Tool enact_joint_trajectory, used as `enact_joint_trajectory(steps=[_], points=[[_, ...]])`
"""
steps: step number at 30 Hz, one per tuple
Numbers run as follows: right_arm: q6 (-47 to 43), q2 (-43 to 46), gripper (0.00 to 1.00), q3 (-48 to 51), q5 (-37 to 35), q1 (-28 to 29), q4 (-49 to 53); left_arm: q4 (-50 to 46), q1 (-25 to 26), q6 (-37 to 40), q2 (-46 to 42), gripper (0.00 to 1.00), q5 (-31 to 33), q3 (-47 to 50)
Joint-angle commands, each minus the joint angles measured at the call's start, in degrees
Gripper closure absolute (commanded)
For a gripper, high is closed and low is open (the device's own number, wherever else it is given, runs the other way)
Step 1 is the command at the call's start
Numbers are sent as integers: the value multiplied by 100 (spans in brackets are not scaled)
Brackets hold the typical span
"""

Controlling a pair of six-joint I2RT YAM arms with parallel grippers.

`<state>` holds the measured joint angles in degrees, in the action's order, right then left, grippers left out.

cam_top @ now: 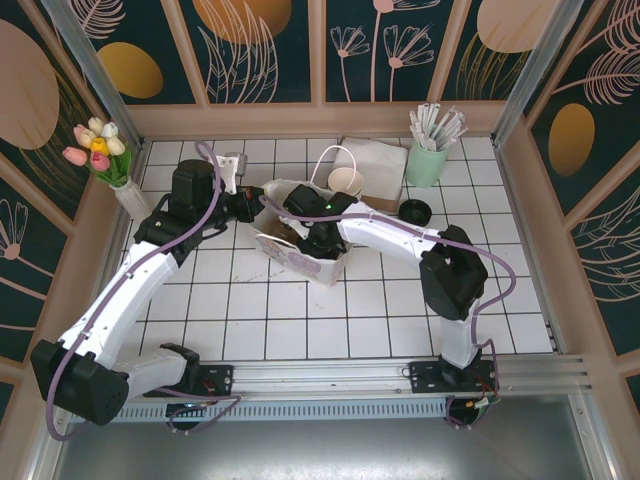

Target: Pack the takeout coffee

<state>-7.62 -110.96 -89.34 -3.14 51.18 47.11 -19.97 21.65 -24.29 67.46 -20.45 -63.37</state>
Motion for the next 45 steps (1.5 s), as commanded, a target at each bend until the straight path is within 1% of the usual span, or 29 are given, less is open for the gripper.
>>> enact_joint_trajectory(steps=[1,17,23,25,29,33,35,40,45], points=[[-47,-872,60,572,199,-29,773,63,-3,29,-14,100,-135,-69],[-24,-837,59,451,199,-26,777,72,-3,19,-45,100,-114,-26],[-28,-637,57,249,199,-19,786,72,-3,29,-49,100,-91,-26],[-37,-562,56,166,363,-20,791,78,-3,51,-49,100,-67,-9],[-29,-403,53,-14,392,-10,872,81,-3,160,-71,100,-19,9],[-11,-244,49,-214,490,5,903,107,-7,278,-127,100,-148,-6],[-3,-158,46,-342,648,15,906,91,-3,305,-137,100,-181,-8],[-2,-11,37,-570,692,52,965,-27,-1,342,-172,100,25,-34],[-67,152,31,-654,723,50,852,-130,-2,396,-181,100,112,-83]])
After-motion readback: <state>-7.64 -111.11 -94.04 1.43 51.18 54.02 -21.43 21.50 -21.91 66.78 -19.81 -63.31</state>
